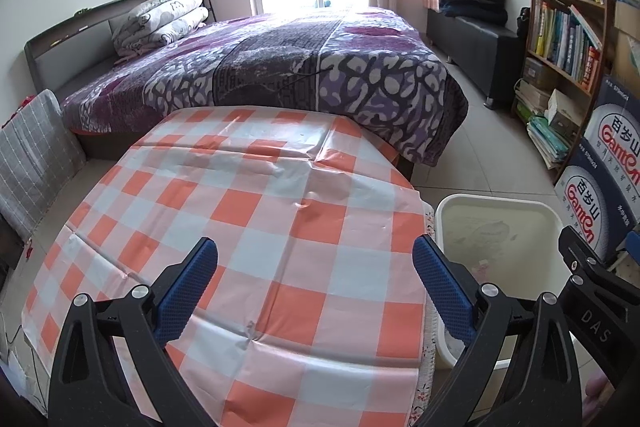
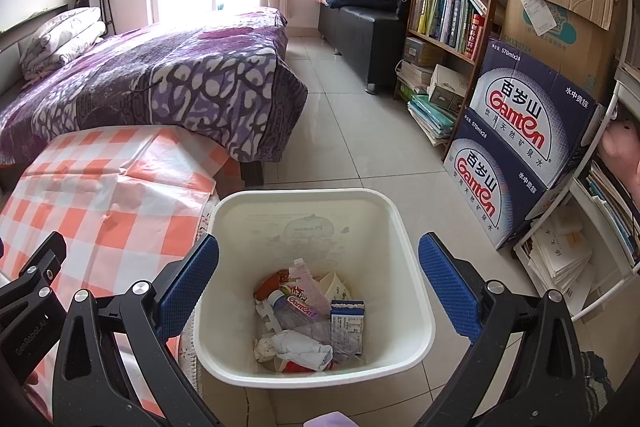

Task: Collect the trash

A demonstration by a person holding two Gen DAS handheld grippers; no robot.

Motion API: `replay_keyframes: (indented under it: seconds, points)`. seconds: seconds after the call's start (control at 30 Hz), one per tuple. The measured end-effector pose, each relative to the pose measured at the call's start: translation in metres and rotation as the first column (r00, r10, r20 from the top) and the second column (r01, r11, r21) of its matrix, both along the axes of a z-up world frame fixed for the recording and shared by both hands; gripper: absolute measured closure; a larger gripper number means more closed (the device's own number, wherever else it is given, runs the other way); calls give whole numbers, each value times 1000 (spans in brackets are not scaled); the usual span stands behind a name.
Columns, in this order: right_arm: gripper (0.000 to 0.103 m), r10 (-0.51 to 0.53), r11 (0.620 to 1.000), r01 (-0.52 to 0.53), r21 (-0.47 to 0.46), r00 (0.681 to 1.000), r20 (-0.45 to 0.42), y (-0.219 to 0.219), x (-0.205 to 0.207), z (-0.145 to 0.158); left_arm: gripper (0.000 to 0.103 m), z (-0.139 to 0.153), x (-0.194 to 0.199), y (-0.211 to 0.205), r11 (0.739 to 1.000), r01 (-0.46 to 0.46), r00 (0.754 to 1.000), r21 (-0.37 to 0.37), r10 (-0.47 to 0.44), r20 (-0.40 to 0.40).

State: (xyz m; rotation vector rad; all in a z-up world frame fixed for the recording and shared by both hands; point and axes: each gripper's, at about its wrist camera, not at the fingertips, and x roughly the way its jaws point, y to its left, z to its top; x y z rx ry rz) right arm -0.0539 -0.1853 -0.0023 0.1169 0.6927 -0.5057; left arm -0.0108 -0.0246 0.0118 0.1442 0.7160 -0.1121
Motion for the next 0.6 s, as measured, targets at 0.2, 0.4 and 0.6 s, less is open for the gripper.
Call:
replay_keyframes:
  seconds: [0.2,0.4,0.6]
  points:
    - [7,2,1000,-2,1,1000,-1,-1,1,0,8,0,1,0,1000,0,1000,-3,0,-3]
    - [7,2,1000,-2,1,1000,-2,-1,1,1,8,-1,2,-2,1000,9,1000,0,-9,-19]
    - [7,2,1000,-2,1,1000,-2,-2,1,1,8,-2,4,-5,1000,0,1000,-2,0,-31]
